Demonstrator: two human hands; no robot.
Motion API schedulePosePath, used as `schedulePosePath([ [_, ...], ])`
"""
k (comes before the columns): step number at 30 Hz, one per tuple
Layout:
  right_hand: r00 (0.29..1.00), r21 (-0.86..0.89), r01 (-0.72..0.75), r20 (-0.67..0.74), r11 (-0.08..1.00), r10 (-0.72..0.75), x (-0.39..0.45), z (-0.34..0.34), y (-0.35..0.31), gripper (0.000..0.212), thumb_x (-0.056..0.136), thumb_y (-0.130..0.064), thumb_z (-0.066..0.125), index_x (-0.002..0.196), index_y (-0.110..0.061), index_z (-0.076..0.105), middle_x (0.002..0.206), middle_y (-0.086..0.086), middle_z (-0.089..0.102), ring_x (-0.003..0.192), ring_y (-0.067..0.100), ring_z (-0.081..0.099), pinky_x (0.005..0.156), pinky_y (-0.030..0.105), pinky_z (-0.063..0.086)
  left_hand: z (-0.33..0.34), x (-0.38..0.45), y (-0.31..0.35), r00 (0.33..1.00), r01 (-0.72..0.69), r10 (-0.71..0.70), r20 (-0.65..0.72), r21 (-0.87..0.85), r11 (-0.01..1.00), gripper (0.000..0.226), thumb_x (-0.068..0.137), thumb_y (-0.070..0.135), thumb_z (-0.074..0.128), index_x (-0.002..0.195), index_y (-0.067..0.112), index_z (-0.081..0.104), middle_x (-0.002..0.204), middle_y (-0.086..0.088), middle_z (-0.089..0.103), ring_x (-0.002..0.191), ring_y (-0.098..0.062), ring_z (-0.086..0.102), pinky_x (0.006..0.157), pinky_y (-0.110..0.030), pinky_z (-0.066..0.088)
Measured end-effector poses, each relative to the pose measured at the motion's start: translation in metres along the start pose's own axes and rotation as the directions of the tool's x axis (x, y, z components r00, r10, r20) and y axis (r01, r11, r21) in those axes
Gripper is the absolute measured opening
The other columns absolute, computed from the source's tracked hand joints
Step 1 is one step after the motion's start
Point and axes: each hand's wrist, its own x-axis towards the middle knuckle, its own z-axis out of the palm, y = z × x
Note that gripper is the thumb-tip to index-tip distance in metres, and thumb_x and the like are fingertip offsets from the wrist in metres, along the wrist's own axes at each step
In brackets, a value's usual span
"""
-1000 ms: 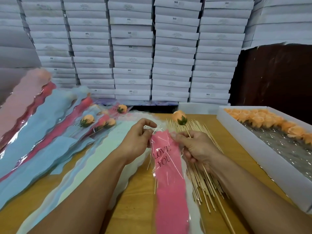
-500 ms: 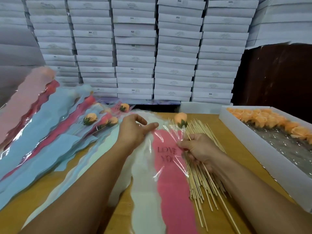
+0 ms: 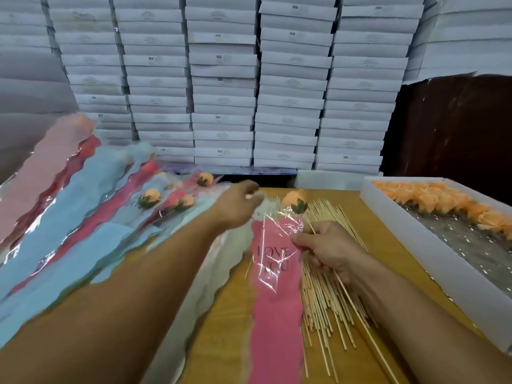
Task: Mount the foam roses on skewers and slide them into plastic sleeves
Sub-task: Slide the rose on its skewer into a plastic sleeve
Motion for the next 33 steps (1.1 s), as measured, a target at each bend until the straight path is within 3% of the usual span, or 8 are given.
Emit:
schedulePosePath([
  [5,1.0,0.032,0.014,0.015,0.999,-0.014,0.001,0.004,0.002,0.013,0.093,-0.011,0.07,0.08,-0.009,0.067,0.045,-0.004,0.058,0.031,0.005,0.041,0.031,0.016,0.029,0.018,-0.01,-0.009,0.999,0.049,-0.042,0.029,-0.334,0.941,0.018,0.093,0.02,0.069,0.11,0.015,0.068,0.094,-0.002,0.072,0.081,-0.009,0.066,0.063,-0.021,0.048],
  [8,1.0,0.038,-0.007,0.02,0.999,0.006,0.003,0.004,0.003,0.011,0.091,-0.013,0.074,0.083,-0.008,0.068,0.043,-0.006,0.056,0.031,0.005,0.04,0.032,0.016,0.028,0.012,-0.016,-0.017,0.999,0.034,-0.032,0.013,-0.436,0.899,0.024,0.084,0.005,0.076,0.105,0.014,0.07,0.082,-0.002,0.069,0.068,-0.009,0.064,0.057,-0.017,0.047],
  [14,0.994,0.13,-0.09,0.078,0.987,0.08,0.003,0.002,0.001,0.014,0.086,-0.012,0.079,0.089,-0.007,0.066,0.052,0.0,0.063,0.033,0.006,0.04,0.031,0.017,0.025,0.011,-0.027,-0.023,1.0,-0.024,0.029,0.005,-0.473,0.881,0.016,0.082,-0.005,0.075,0.089,0.008,0.07,0.076,-0.005,0.073,0.064,-0.012,0.064,0.058,-0.019,0.048],
  [18,0.979,0.171,-0.159,0.156,0.972,0.133,0.004,0.0,0.0,0.013,0.085,-0.012,0.078,0.085,-0.007,0.067,0.056,0.003,0.066,0.032,0.006,0.04,0.028,0.016,0.024,0.011,-0.032,-0.025,0.997,-0.067,0.08,0.006,-0.492,0.868,0.01,0.084,-0.005,0.073,0.09,0.002,0.07,0.093,-0.016,0.075,0.078,-0.018,0.07,0.066,-0.019,0.053],
  [21,0.966,0.207,-0.202,0.201,0.957,0.16,0.006,0.0,0.002,0.013,0.083,-0.011,0.079,0.083,-0.005,0.068,0.063,0.009,0.069,0.032,0.005,0.04,0.027,0.016,0.024,0.013,-0.032,-0.023,0.992,-0.119,0.089,-0.09,-0.422,0.899,0.01,0.079,-0.001,0.079,0.082,0.008,0.075,0.1,-0.002,0.073,0.093,-0.018,0.064,0.078,-0.016,0.05],
  [23,0.962,0.23,-0.216,0.215,0.949,0.167,0.008,-0.001,0.003,0.015,0.079,-0.012,0.08,0.083,-0.003,0.069,0.065,0.011,0.068,0.031,0.006,0.039,0.026,0.015,0.024,0.012,-0.031,-0.022,0.987,-0.142,0.099,-0.125,-0.396,0.907,0.012,0.077,0.002,0.082,0.079,0.012,0.076,0.091,0.004,0.067,0.082,-0.015,0.054,0.073,-0.017,0.046],
  [28,0.951,0.249,-0.23,0.263,0.941,0.163,0.012,-0.002,0.008,0.03,0.062,-0.019,0.083,0.082,-0.001,0.069,0.061,0.01,0.067,0.031,0.005,0.04,0.025,0.015,0.024,0.007,-0.032,-0.026,0.994,-0.101,0.112,-0.005,-0.48,0.871,0.009,0.088,-0.001,0.07,0.089,0.009,0.071,0.084,-0.006,0.072,0.079,-0.02,0.064,0.079,-0.024,0.052],
  [33,0.945,0.217,-0.244,0.271,0.945,0.181,0.012,-0.002,0.007,0.025,0.065,-0.029,0.085,0.065,-0.009,0.071,0.052,0.004,0.06,0.03,0.006,0.037,0.026,0.016,0.024,0.004,-0.037,-0.025,0.974,-0.094,0.176,0.143,-0.452,0.887,0.009,0.103,0.011,0.052,0.096,0.014,0.058,0.084,-0.014,0.076,0.087,-0.013,0.071,0.079,-0.01,0.045],
])
